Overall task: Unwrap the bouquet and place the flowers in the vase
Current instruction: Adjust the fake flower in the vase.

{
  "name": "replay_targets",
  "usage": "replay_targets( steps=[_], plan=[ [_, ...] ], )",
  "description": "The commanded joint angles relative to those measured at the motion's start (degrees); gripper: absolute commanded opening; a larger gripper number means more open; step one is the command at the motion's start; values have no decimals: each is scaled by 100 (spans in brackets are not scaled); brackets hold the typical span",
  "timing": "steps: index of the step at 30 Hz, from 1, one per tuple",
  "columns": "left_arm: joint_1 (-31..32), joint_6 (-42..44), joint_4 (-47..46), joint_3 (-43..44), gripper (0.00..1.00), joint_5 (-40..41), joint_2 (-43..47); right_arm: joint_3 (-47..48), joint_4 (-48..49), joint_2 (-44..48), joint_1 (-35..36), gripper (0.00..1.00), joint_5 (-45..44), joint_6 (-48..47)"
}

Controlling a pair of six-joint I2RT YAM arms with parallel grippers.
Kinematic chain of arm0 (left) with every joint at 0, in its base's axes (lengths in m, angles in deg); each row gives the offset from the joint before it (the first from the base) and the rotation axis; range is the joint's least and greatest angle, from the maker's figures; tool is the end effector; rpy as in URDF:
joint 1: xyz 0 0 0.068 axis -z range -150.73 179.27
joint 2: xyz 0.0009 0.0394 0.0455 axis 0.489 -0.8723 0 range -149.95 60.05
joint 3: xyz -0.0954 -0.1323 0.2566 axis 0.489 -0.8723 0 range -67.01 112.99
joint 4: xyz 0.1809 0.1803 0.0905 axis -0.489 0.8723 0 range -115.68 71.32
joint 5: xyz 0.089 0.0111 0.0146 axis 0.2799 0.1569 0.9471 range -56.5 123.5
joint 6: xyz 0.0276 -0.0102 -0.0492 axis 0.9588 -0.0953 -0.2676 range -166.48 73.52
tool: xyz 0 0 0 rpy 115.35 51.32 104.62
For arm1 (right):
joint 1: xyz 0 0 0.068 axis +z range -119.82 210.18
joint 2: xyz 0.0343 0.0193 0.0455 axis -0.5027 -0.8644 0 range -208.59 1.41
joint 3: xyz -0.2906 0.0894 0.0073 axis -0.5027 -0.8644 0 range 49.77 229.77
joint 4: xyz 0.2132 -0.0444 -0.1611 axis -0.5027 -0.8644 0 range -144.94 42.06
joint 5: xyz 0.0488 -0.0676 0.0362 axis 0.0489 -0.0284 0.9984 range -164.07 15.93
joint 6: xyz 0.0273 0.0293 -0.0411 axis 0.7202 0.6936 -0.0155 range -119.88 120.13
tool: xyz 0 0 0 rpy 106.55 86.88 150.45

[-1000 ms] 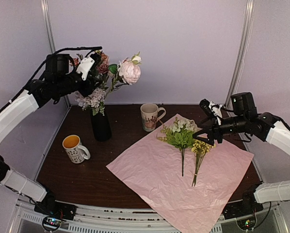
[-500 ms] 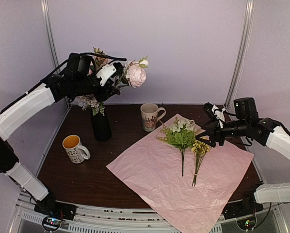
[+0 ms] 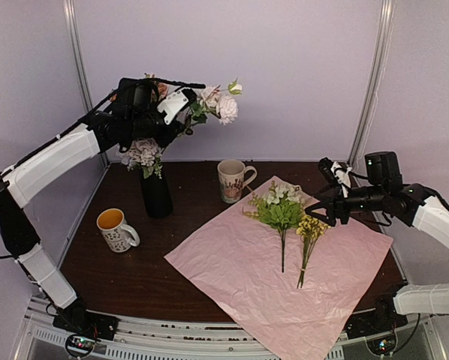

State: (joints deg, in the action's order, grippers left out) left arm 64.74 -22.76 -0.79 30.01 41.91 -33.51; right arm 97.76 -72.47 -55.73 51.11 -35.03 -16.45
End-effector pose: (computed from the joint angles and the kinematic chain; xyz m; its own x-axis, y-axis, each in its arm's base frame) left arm 0.3258 -0.2246 0.4427 -0.0861 0.5499 -0.8308 0.5437 0.7247 0.4233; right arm 0.1855 0.0983 0.3224 -0.2776 -0.3434 -0.8972 -0.8830 0.4592 0.0974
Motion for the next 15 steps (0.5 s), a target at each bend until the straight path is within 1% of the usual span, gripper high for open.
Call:
replay_targets(
  steps=[1,4,7,15],
  plan=[
    [9,-101,-435,194,42,212,-240,-81,153,129,-53,70,136,-38],
    [7,-140,-326,294,43,-6,-325,-90,159,125,-61,69,147,-31],
    [17,-216,-274,219,44,46,-254,-101,158,132,-71,69,164,-30],
    [21,-141,-193,-530,44,174,554,-101,173,104,-107,70,228,-30]
  ],
)
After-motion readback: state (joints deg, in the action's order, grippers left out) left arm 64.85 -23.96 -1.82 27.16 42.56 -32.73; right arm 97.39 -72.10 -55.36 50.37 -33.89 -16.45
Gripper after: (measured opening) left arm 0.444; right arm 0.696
